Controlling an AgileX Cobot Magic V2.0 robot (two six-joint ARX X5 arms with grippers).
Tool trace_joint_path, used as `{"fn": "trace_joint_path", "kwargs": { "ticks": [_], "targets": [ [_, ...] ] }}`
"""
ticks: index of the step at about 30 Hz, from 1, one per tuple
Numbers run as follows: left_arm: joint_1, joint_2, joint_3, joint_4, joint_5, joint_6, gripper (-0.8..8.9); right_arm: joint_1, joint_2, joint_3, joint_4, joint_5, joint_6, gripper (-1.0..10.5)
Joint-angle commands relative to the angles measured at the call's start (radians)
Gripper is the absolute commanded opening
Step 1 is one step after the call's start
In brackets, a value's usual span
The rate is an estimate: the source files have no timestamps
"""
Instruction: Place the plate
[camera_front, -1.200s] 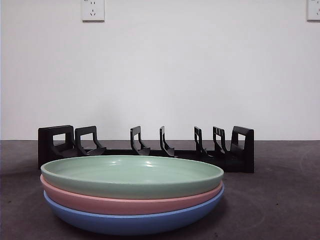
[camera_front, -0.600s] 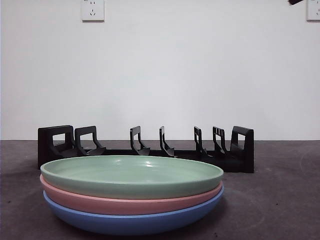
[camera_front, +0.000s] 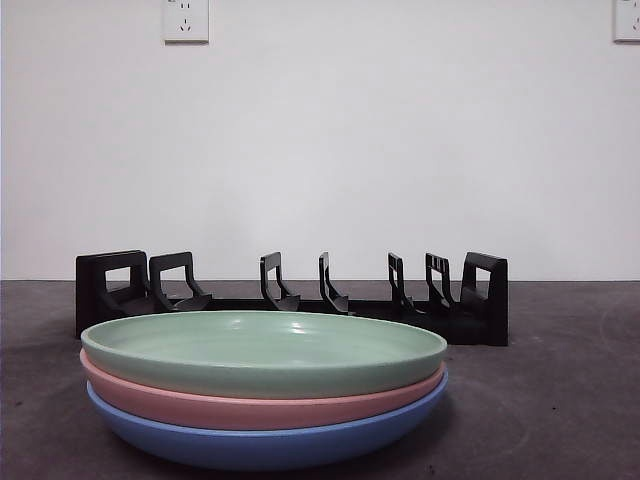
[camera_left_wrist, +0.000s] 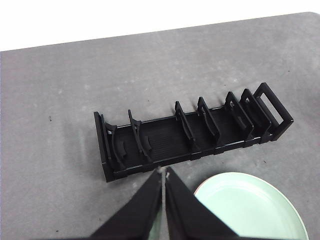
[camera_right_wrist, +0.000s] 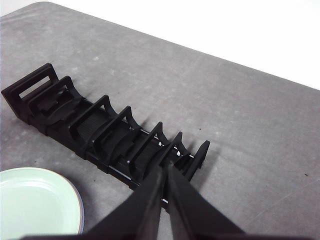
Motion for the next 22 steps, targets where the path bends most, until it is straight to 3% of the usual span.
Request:
{"fn": "trace_joint_path", "kwargs": {
  "ticks": [1,4,6,8,11,17,22],
  "targets": [
    [-0.003,0.004,0.011,0.013,-0.003,0.005,0.08,0.003,0.003,0.016,0.012,0.002,-0.005,0.2],
    [0.017,-0.043,-0.043,0.085,-0.003,0.094,0.08,0.003,0.003,0.016,0.013,0.002,-0.005,0.2],
    [0.072,-0.161,-0.285,0.352,-0.002,0.147,0.08,0.003,0.003,0.016,0.013,0.002,-0.005,0.2],
    [0.158,-0.312,-0.610,0.653,-0.002,0.144,0.08,0.003,0.003,0.016,0.013,0.002,-0.005,0.2],
    [0.290,-0.509,-0.968,0.910,-0.002,0.133,0.08,0.003,0.003,0.016,0.013,0.002,-0.005,0.2],
    [0.426,-0.760,-1.277,1.030,-0.002,0.130,0.08,0.003,0.003,0.016,0.014,0.002,-0.005,0.2],
    [0.480,-0.879,-1.305,0.889,0.001,0.122,0.08,0.003,0.003,0.016,0.017,0.002,-0.005,0.2]
  ]
}}
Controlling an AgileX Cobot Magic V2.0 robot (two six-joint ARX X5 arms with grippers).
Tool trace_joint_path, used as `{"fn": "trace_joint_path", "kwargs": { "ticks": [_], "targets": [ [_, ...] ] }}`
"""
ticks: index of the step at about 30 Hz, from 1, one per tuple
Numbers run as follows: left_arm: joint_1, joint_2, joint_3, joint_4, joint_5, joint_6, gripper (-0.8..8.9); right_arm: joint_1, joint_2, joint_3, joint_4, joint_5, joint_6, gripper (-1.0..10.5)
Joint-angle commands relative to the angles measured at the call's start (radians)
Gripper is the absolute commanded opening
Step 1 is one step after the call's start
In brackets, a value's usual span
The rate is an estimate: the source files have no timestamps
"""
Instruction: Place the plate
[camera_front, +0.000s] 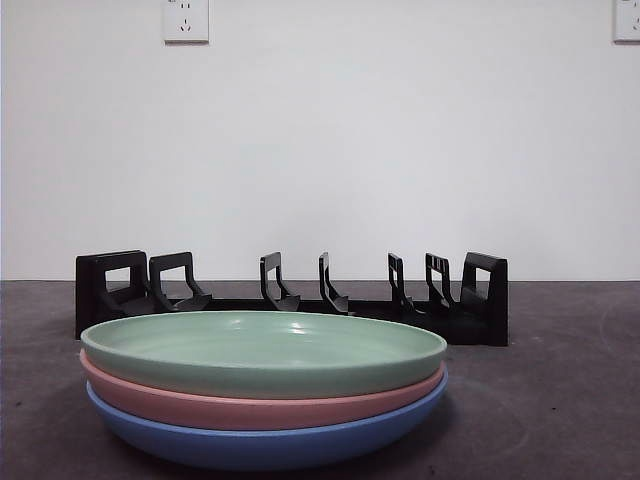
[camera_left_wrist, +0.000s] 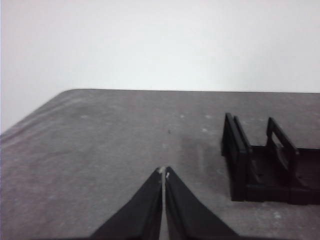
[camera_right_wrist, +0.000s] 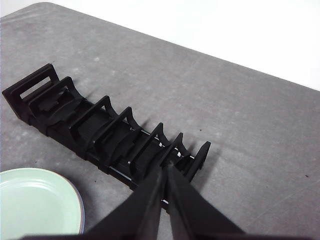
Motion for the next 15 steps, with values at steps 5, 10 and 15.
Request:
{"fn": "trace_joint_path", "kwargs": {
  "ticks": [5,10,15],
  "targets": [
    [0.014,-0.012,-0.019,-0.005,0.000,-0.001,0.08,0.004,0.003,0.016,0.021,0.000,-0.005,0.2],
    [0.014,-0.016,-0.018,-0.004,0.000,-0.001,0.08,0.003,0.003,0.016,0.046,0.000,-0.005,0.2],
    [0.014,-0.016,-0.018,-0.004,0.000,-0.001,0.08,0.004,0.003,0.016,0.062,0.001,-0.005,0.2]
  ]
}}
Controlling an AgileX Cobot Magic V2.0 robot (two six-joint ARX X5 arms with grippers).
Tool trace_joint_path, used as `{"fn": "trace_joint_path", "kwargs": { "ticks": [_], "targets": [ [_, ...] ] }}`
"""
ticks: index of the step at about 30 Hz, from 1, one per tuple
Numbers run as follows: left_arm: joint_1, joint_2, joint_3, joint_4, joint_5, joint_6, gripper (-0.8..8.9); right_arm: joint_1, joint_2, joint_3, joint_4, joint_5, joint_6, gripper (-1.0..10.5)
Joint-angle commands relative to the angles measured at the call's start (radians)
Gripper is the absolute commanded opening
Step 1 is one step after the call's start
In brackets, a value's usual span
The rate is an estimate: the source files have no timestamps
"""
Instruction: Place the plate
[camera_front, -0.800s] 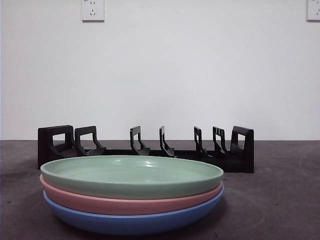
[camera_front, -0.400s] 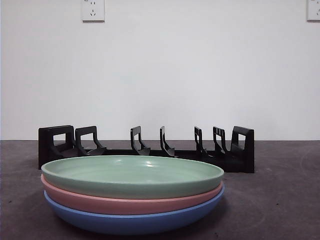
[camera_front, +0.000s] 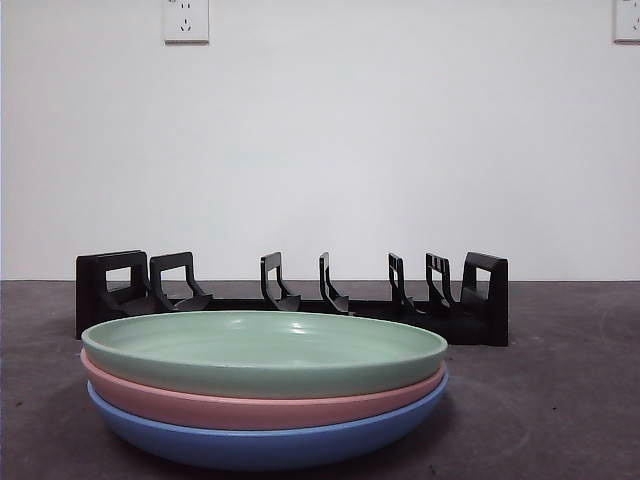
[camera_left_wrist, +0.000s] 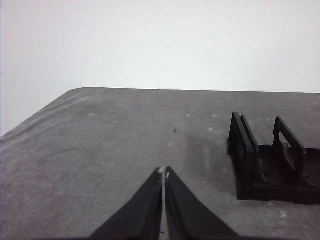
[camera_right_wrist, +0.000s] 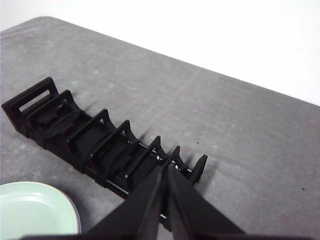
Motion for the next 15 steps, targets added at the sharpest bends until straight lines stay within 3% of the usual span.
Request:
{"fn": "trace_joint_path", "kwargs": {
  "ticks": [1,7,11,15],
  "targets": [
    [0.001,-0.002,-0.018,0.011,0.000,-0.001,0.08,0.004,0.004,0.016,0.019,0.002,-0.009,0.2],
    [0.001,-0.002,-0.018,0.011,0.000,-0.001,0.08,-0.011,-0.073,-0.077,0.073,0.063,-0.090,0.2],
    [0.001,-0.002,-0.018,0.011,0.000,-0.001,0.08,-0.064,-0.276,-0.414,0.370,0.060,-0.109,0.2],
    [0.001,-0.002,-0.018,0.011,0.000,-0.001,0.08,-0.124,-0.498,-0.711,0.524,0.093,-0.108,0.2]
  ]
}}
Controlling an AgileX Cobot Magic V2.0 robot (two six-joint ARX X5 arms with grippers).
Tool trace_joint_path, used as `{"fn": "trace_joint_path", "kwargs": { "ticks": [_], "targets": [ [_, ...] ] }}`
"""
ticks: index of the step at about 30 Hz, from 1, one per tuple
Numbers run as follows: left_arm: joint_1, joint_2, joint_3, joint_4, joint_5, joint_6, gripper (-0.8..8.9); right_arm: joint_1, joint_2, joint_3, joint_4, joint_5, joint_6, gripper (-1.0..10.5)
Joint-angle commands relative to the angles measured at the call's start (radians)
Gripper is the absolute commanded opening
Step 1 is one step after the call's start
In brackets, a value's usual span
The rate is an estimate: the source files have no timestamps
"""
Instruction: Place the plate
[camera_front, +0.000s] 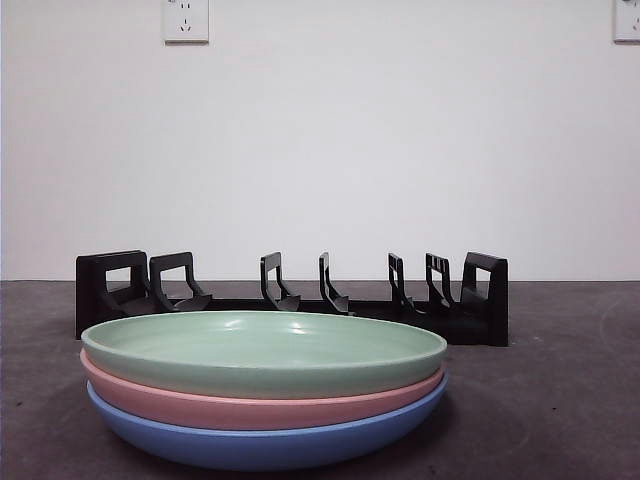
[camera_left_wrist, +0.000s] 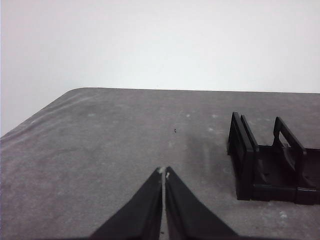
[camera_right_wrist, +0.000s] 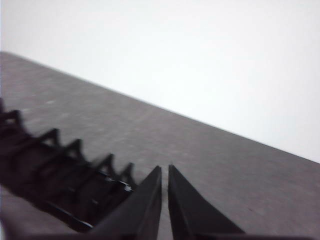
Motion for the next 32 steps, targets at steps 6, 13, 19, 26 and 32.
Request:
{"fn": "trace_joint_path", "kwargs": {
  "ticks": [6,13,19,26,32],
  "targets": [
    [0.001,-0.002,-0.018,0.011,0.000,0.000,0.08,-0.091,-0.409,-0.435,0.050,0.147,0.016,0.2],
    [0.001,-0.003,-0.018,0.010,0.000,0.000,0.08,-0.136,-0.498,-0.484,-0.056,0.150,0.066,0.2],
    [0.001,-0.003,-0.018,0.011,0.000,0.000,0.08,-0.145,-0.498,-0.483,-0.047,0.145,0.080,0.2],
    [0.001,-0.003,-0.018,0.011,0.000,0.000,0.08,-0.145,-0.498,-0.483,-0.044,0.145,0.080,0.2],
    [0.001,-0.003,-0.018,0.011,0.000,0.000,0.08,-0.145,-0.498,-0.483,-0.044,0.145,0.080,0.2]
  ]
}}
